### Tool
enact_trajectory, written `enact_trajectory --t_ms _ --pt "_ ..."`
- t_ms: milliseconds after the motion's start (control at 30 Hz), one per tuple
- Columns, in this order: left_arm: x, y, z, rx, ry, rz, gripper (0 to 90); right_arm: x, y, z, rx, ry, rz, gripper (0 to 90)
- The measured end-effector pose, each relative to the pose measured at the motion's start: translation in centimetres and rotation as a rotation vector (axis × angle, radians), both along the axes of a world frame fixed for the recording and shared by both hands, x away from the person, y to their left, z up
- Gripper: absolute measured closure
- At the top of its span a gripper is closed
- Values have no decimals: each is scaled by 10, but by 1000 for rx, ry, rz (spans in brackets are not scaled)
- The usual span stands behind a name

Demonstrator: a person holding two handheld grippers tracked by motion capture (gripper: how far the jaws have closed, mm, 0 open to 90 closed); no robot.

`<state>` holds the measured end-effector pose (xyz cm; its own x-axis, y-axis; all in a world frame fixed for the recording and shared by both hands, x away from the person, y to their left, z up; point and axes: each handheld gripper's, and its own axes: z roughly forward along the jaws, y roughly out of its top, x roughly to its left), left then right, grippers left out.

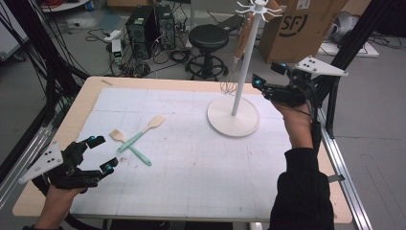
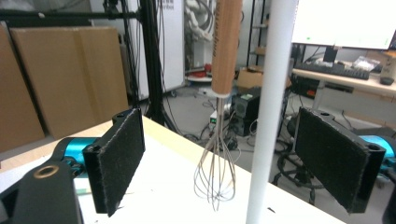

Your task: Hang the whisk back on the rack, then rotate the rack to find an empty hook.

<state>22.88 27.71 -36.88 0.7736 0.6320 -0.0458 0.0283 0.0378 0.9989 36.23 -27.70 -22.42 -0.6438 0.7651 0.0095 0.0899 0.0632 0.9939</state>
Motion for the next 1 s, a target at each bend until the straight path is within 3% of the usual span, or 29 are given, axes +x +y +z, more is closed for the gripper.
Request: enact_trajectory --t_ms 300,567,833,1000 --pt "-1 1 -3 -12 4 7 168 -8 -16 -1 24 -2 -28 153" --pt "-1 4 -2 -17 3 7 167 -7 -12 16 8 -25 -35 172" --pt "-5 7 -4 -16 2 17 168 -4 -13 27 29 -32 -54 249" --pt "-7 7 -7 -19 6 19 168 0 -17 37 65 -55 -78 423"
